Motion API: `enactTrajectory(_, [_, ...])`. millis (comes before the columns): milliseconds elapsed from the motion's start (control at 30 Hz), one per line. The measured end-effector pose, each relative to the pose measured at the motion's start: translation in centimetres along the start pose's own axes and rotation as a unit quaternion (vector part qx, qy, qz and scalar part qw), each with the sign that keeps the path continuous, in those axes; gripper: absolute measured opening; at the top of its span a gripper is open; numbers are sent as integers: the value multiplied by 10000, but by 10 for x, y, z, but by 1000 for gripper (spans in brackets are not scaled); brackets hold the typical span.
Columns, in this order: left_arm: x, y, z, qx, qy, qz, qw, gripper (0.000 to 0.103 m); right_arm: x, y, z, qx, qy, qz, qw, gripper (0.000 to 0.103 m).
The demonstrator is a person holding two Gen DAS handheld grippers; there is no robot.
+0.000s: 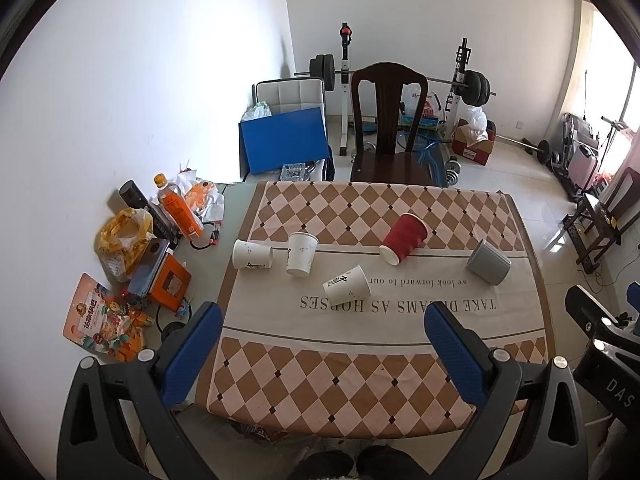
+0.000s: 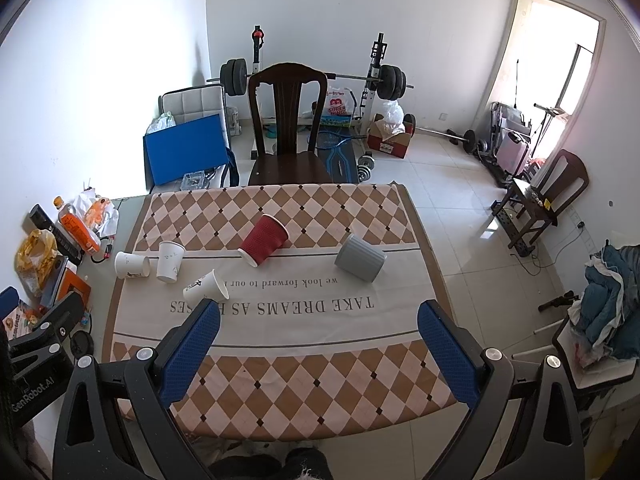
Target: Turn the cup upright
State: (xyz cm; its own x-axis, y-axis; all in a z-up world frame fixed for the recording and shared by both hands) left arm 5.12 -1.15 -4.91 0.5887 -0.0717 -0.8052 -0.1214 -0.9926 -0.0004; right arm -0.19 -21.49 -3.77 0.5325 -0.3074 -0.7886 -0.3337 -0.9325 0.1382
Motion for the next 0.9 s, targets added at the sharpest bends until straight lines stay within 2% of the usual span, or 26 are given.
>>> enactTrajectory(900, [-8, -4, 4, -6, 45, 46, 10000, 103, -13, -4, -11, -3, 31, -31, 10000, 100])
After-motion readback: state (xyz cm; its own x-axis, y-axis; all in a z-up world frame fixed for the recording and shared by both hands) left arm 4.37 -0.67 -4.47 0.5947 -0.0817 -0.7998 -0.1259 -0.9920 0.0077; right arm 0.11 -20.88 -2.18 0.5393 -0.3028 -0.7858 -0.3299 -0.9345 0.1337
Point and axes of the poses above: each gripper's, at about its wrist camera, not at the fingertips, and x roughly the way its jaws point, y to its right, z to its underside, the point moved 8 cm from there along x, roughly the way its jaws point, and after that the axes turned 4 degrees about z, right-handed, at the moved point
